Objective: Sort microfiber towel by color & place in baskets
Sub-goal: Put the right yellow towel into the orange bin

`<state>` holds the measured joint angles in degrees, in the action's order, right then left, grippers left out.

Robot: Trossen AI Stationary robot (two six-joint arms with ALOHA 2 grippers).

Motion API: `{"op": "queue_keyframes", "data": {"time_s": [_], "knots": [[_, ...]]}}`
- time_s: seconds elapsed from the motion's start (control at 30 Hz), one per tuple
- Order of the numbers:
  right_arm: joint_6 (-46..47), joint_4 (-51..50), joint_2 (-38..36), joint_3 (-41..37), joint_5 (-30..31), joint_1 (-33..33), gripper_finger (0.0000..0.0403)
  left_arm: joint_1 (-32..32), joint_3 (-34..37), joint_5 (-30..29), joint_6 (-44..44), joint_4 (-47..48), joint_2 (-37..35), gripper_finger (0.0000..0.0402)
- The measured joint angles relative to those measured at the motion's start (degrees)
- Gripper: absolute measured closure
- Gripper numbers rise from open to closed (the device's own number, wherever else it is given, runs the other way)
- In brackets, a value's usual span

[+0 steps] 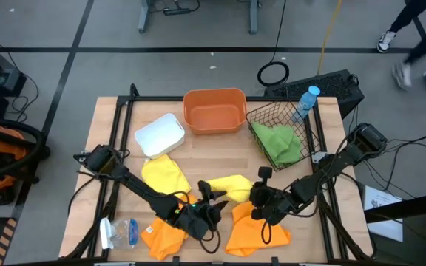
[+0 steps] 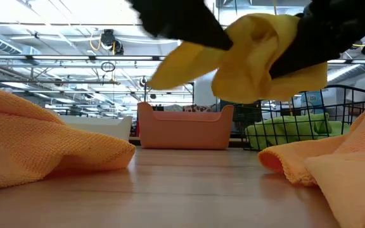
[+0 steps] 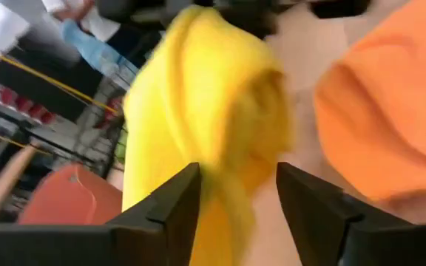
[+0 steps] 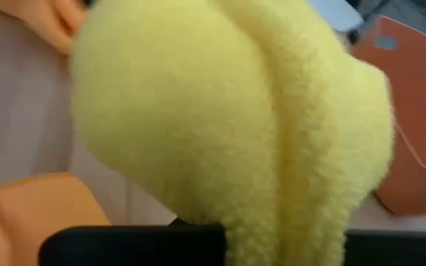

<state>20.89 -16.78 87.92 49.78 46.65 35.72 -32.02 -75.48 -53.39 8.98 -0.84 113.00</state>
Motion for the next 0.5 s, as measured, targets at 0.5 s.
{"op": "queue_keyframes", "data": {"time_s": [0.5], "knots": [[5.53, -2.59, 0.0, 0.01, 2.81, -0.49, 0.0395, -0.96, -0.05, -2.54, -8.69, -17.09, -0.22, 0.0117]]}}
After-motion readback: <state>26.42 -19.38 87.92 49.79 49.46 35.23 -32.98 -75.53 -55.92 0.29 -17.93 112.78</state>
